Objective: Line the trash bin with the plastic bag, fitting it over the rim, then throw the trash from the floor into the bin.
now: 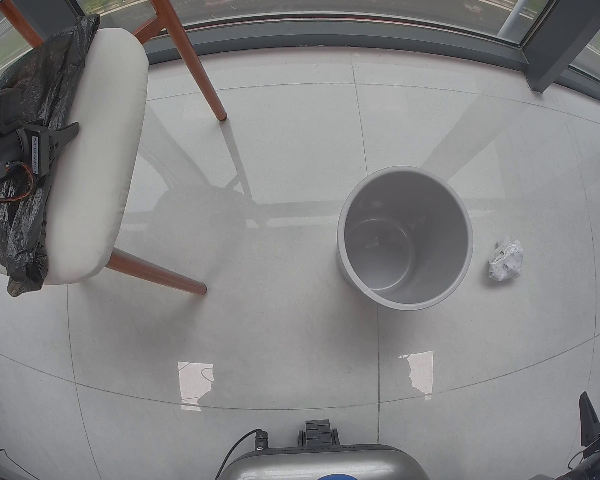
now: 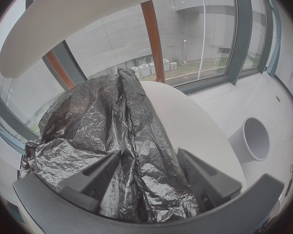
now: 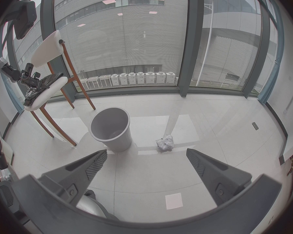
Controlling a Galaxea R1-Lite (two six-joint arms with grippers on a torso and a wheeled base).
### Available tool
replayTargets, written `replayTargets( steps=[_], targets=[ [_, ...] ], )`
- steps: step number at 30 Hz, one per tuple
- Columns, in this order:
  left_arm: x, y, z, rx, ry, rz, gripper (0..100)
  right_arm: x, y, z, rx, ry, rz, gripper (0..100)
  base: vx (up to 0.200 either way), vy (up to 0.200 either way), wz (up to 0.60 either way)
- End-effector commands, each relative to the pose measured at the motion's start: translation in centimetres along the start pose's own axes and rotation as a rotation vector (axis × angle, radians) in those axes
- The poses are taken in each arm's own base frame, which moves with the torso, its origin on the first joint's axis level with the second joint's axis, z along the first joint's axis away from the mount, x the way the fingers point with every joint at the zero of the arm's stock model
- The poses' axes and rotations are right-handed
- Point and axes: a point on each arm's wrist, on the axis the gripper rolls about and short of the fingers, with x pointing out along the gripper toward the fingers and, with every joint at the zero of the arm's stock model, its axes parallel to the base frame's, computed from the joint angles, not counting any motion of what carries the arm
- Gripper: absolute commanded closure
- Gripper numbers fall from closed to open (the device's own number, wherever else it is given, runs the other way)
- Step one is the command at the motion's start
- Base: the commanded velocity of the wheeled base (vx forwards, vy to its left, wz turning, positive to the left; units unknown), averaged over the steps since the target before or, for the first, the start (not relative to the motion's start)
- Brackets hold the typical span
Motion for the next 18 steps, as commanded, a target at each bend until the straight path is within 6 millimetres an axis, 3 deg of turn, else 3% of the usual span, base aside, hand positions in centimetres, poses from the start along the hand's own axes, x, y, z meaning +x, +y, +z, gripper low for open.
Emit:
replayTargets(
  steps=[1,5,18],
  targets=[
    [-0.2,0.1,0.1,-0.001,-0.008,0.008,100,0.0,0.0,-0.5,0.000,0.001,0.000,0,0.000,0.000,0.00],
    [-1.1,0.1,0.4,-0.002,0.014,0.001,100,0.0,0.0,-0.5,0.000,0.002,0.001,0,0.000,0.000,0.00],
    [-1.4,0.3,0.6,-0.002,0.012,0.004,100,0.0,0.0,-0.5,0.000,0.001,0.000,0,0.000,0.000,0.00]
  ],
)
